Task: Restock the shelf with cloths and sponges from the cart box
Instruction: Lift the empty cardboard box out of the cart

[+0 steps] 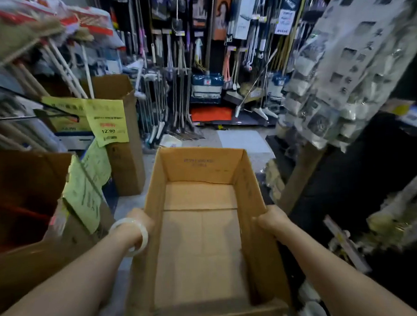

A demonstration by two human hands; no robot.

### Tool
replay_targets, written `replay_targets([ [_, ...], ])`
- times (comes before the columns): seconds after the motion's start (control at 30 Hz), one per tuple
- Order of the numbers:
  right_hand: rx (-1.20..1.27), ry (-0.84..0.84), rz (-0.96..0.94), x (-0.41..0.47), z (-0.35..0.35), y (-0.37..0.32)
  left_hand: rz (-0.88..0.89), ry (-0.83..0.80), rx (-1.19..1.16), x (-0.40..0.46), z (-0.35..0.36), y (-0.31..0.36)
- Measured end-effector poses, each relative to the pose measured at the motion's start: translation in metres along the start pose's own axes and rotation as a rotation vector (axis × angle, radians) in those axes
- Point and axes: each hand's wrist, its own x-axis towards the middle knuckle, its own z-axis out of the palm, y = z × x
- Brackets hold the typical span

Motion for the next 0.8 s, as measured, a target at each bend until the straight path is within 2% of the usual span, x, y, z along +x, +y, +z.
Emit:
replay_targets([
  [0.2,-0.047,-0.061,-0.016,0.123,0.007,-0.063,-0.034,-0.094,0.084,0.104,-0.008,0.049],
  [0.27,-0.040,-0.069,-0.038,0.169,0.006,-0.089,-0.056,-0.100,0.013,0.147,-0.014,0.073],
  [0.33,-0.028,-0.073,-0.061,0.219,0.004,-0.118,-0.070,-0.070,-0.024,0.199,-0.017,0.098],
  [0.6,0.000,-0.096,-0.087,0.395,-0.022,-0.239,-0.075,-0.021,0.076,0.370,-0.041,0.204],
  [0.8,-0.033,-0.117,-0.098,0.506,-0.012,-0.303,-0.110,-0.025,0.050,0.486,-0.046,0.254],
])
